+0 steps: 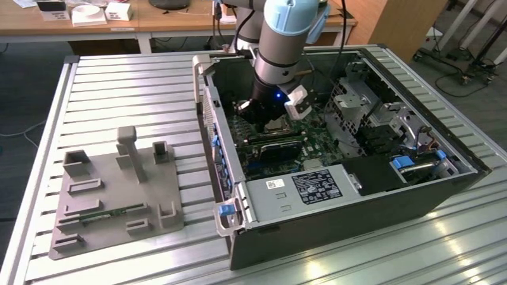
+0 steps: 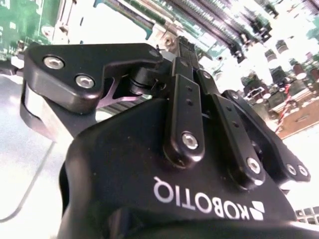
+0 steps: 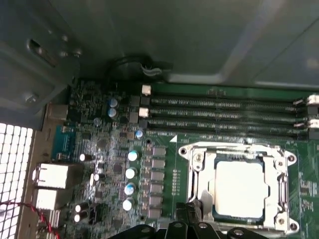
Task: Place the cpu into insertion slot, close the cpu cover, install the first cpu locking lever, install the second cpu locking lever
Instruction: 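Install the second cpu locking lever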
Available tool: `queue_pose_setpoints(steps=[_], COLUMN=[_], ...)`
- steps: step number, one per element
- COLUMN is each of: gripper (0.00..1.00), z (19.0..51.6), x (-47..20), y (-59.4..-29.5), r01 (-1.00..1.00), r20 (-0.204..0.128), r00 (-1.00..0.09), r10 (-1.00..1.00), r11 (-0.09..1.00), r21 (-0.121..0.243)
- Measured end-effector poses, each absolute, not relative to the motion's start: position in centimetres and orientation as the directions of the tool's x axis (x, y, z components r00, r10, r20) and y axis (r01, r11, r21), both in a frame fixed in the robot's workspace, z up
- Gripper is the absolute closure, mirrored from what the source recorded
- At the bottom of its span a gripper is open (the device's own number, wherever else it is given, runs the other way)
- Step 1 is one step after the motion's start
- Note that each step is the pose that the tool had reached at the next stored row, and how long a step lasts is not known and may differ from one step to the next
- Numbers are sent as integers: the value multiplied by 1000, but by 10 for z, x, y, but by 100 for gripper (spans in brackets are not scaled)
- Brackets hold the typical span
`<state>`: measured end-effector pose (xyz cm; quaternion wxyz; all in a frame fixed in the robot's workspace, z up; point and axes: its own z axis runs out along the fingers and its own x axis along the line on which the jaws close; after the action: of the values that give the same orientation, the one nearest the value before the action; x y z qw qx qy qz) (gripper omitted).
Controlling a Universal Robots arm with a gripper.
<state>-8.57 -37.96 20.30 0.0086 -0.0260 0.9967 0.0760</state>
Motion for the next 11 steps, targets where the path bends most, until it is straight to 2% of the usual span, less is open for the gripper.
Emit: queue_pose_setpoints(steps=[4, 11], gripper=[90, 90], z=[203, 218], x=[-86, -86], y=[-380, -378], r01=[-53, -53], r20=[-21, -20], r00=[-998, -998], r10=[-51, -51], r11=[987, 991], r21=[151, 122])
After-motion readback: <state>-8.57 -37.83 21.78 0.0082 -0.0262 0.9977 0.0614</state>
